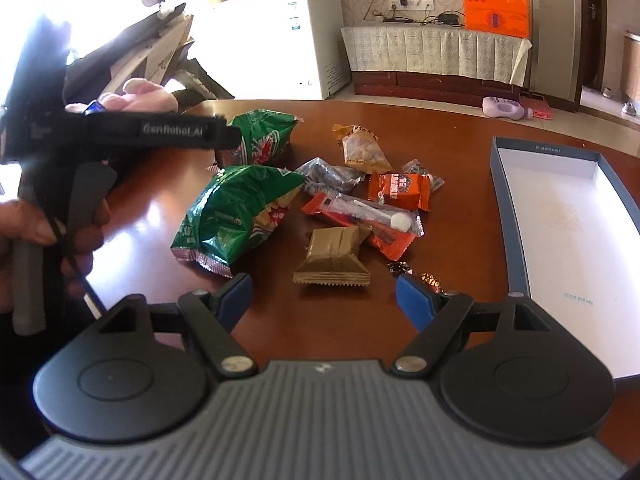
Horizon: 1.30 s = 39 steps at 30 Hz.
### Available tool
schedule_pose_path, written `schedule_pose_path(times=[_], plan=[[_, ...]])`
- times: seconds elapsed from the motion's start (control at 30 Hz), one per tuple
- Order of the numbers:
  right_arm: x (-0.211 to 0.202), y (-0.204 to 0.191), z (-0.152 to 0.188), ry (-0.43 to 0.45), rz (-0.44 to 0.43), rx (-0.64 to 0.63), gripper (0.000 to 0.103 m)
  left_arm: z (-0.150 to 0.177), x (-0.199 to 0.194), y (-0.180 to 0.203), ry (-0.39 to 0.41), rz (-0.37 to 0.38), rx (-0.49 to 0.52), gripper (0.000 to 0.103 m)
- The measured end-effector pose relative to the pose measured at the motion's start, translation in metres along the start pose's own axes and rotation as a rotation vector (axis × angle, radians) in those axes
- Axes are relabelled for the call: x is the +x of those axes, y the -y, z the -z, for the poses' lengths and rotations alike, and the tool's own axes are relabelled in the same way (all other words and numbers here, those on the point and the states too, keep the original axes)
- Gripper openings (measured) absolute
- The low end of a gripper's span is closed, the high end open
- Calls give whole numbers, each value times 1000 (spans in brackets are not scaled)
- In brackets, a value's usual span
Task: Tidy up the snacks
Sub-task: 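Grasp the green chip bag with the left gripper while the right gripper grasps the brown wafer packet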
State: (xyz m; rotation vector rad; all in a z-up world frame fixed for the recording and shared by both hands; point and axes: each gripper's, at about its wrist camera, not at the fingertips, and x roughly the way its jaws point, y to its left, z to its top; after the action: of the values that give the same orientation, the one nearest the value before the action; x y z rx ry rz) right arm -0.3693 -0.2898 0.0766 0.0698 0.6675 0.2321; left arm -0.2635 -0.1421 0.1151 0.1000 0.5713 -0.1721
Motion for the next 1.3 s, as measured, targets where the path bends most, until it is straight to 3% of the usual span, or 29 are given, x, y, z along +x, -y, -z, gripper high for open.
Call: schedule_pose_path(times=[0.4,0.87,0.93,1.3], plan=[[1,-7,3,8,21,-41,81,10,-1,-2,-8,38,-3,103],[21,-6,-8,24,26,-61,80,29,10,0,-51,124,75,103],[28,-5,-12,20,26,-59,73,30,14,5,-60,127,85,103],[67,-7,-21,-49,15,-84,68,36,40,9,-127,122,65,103]])
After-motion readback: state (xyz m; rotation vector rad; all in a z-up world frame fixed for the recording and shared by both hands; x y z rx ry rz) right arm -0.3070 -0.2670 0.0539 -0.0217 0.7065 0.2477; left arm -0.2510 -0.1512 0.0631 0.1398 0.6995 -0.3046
